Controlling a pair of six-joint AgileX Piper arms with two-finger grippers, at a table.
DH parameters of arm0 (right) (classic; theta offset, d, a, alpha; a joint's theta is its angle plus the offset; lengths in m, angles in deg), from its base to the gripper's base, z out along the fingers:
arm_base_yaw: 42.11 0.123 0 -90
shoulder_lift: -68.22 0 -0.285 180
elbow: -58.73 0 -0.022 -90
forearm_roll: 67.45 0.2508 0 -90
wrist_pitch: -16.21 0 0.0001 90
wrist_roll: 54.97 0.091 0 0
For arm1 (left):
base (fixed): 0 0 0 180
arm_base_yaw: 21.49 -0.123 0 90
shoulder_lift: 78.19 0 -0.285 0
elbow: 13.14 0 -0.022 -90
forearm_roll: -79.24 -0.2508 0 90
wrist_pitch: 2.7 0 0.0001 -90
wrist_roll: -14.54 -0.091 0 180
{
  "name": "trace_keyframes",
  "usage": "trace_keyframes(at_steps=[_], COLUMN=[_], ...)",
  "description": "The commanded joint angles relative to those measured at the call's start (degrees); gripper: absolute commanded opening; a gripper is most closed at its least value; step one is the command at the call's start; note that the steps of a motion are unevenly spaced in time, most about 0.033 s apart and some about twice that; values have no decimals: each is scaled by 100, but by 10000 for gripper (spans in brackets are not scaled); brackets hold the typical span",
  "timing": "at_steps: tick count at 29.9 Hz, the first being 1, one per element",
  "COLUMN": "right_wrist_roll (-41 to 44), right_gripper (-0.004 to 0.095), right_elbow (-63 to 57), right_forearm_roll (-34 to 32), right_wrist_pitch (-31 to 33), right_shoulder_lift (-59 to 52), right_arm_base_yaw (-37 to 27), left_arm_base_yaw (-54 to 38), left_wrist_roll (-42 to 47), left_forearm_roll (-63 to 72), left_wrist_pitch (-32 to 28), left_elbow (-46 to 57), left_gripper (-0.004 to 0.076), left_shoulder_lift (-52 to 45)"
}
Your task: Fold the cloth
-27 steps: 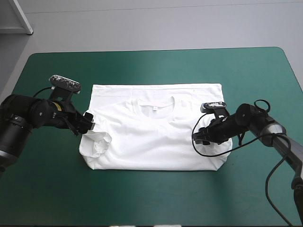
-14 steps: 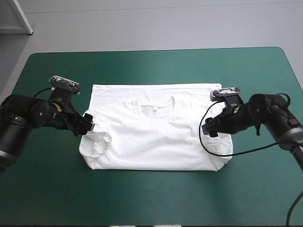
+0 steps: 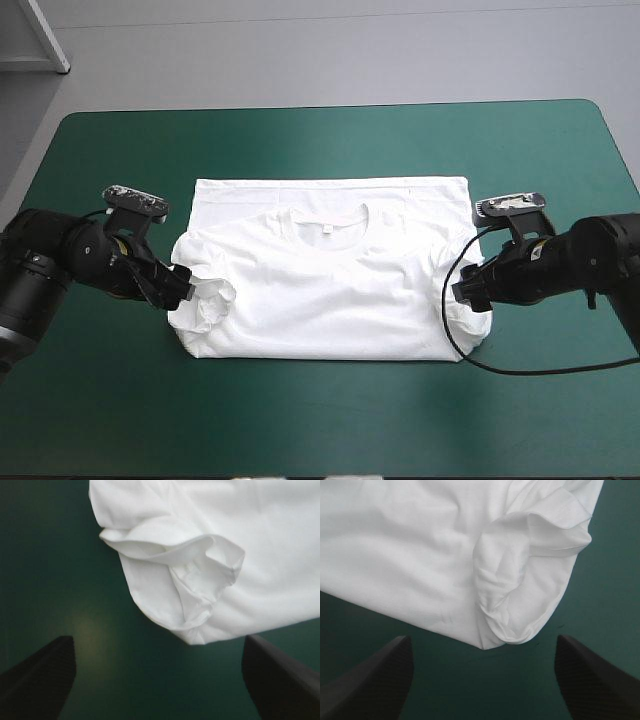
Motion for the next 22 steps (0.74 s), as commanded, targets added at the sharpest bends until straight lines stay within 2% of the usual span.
trace_keyframes(at_steps=[1, 7, 16, 22], right_wrist_roll=[24, 24, -92, -186], right_gripper=[738, 738, 738, 676], right_elbow=[161, 147, -504, -771], right_forearm_roll=[48, 59, 82, -67], right_wrist_pitch=[-104, -104, -104, -104], right_shoulder_lift=[-360, -447, -447, -447], right_arm_base_yaw=[3, 3, 3, 3], left_arm_base_yaw=[6, 6, 16, 16], left_wrist_roll=[135, 141, -3, 10], left_forearm_roll=[-14, 33, 276, 336], left_wrist_pitch=[172, -733, -1384, -1529], left_elbow=[435, 1382, 1449, 1449], left_gripper=[648, 648, 642, 507], left_shoulder_lift=[-177, 29, 1181, 1544])
